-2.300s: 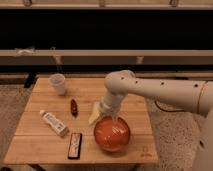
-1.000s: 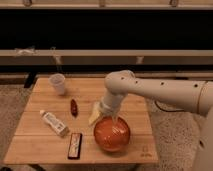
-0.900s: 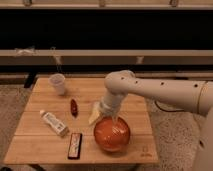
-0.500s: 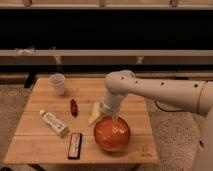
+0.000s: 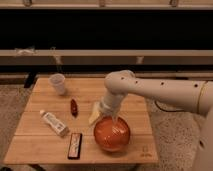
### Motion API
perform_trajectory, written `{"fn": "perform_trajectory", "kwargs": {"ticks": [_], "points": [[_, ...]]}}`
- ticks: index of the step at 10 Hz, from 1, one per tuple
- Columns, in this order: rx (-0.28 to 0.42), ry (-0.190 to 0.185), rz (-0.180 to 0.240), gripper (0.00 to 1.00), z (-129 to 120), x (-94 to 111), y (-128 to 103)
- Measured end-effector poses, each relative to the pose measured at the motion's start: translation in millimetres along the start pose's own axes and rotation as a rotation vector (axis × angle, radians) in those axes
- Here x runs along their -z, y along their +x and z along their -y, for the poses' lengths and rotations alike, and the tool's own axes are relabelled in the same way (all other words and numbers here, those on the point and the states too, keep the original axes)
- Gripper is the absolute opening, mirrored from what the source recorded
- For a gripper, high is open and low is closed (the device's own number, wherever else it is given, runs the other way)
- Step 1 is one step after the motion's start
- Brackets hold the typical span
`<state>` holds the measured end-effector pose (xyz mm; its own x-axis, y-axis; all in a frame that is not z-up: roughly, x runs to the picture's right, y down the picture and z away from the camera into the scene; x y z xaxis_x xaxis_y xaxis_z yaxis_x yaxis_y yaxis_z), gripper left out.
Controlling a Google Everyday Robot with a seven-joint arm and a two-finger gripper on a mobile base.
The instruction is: Pick up the ceramic cup
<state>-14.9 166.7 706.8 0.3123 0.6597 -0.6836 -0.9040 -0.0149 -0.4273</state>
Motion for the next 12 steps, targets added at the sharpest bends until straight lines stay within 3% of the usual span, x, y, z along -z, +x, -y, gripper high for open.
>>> {"fn": "perform_trajectory", "kwargs": {"ticks": [4, 9, 12], "points": [[0.020, 0.093, 0.052, 0.80, -24, 7, -50], [0.080, 0.219, 0.134, 0.80, -91, 8, -162], [0.095, 0.263, 0.183, 0.80, -113, 15, -231]]}}
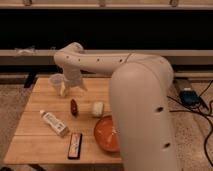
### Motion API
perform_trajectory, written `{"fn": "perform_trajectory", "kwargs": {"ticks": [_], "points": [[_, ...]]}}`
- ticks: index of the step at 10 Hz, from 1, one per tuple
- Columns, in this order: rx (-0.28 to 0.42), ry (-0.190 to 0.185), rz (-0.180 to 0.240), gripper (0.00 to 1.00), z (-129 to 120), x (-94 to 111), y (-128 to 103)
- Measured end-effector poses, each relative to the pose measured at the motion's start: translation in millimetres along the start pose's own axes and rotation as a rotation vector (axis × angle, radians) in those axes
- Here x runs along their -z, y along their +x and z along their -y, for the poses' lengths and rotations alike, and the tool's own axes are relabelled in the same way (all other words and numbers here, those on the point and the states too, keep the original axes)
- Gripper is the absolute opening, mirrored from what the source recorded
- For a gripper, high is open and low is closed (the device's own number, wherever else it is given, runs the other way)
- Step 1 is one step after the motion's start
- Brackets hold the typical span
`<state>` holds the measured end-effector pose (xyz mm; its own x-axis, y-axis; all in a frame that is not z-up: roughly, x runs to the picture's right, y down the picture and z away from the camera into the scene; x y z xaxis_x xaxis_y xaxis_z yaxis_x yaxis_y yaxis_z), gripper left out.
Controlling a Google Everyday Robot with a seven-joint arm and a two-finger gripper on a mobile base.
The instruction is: Pick up the ceramic cup
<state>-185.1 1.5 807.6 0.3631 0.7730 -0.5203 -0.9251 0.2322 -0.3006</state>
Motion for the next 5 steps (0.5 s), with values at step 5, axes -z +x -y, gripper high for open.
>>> {"fn": "perform_trajectory", "kwargs": {"ticks": [5], "points": [[0.026, 0.032, 0.050, 0.80, 5, -11, -107]]}}
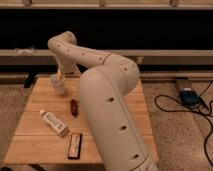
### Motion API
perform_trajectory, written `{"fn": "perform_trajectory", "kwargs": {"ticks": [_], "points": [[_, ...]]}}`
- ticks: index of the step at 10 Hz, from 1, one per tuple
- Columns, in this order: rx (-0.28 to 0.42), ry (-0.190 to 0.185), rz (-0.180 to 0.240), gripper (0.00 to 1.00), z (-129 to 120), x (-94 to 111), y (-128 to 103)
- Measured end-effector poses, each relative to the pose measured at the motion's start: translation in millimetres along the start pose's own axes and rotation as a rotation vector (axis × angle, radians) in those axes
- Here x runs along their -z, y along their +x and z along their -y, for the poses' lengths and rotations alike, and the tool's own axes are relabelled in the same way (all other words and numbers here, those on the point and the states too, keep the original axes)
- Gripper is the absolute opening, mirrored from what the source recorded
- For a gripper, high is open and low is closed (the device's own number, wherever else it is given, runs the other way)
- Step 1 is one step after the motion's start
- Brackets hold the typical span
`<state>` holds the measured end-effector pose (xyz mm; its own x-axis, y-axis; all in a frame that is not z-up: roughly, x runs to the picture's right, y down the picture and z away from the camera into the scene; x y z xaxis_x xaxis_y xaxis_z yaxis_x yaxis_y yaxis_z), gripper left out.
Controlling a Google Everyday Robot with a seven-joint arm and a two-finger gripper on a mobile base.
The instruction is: Pick up the ceramic cup
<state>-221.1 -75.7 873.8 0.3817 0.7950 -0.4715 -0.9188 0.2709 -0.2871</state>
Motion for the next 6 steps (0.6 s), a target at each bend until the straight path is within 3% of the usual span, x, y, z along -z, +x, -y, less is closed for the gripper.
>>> {"fn": "perform_trajectory", "kwargs": {"ticks": [3, 6], "points": [[0.016, 0.005, 0.014, 0.80, -8, -16, -33], [0.022, 0.012, 0.009, 0.80, -13, -49, -39]]}}
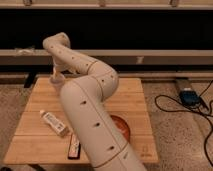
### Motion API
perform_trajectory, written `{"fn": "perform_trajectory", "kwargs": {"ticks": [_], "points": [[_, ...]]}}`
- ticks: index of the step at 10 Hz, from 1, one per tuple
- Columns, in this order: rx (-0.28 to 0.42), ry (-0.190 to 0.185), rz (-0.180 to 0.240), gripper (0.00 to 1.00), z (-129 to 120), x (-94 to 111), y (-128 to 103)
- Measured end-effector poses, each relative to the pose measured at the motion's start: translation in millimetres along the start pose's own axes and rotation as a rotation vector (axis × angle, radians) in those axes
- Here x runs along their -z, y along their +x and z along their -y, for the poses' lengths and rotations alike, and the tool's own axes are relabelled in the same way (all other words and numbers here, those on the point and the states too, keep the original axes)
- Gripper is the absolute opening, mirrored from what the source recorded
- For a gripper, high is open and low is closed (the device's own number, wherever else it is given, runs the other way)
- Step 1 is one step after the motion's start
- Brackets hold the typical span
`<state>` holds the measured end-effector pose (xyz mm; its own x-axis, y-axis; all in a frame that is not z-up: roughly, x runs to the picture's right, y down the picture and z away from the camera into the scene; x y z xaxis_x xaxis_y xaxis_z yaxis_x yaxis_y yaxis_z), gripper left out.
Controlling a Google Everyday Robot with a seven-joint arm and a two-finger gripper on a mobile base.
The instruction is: Pick up the ceramic cup
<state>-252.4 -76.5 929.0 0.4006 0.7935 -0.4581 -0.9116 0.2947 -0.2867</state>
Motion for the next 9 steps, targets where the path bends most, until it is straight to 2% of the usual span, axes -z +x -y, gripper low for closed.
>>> {"fn": "perform_trajectory", "kwargs": {"ticks": [2, 4, 6, 9], "points": [[-0.005, 0.007, -0.015, 0.80, 4, -23, 2], [-0.003, 0.013, -0.025, 0.76, 6, -33, 4], [0.016, 0.013, -0.044, 0.56, 5, -39, 10], [0.052, -0.031, -0.073, 0.25, -4, -36, 26]]}}
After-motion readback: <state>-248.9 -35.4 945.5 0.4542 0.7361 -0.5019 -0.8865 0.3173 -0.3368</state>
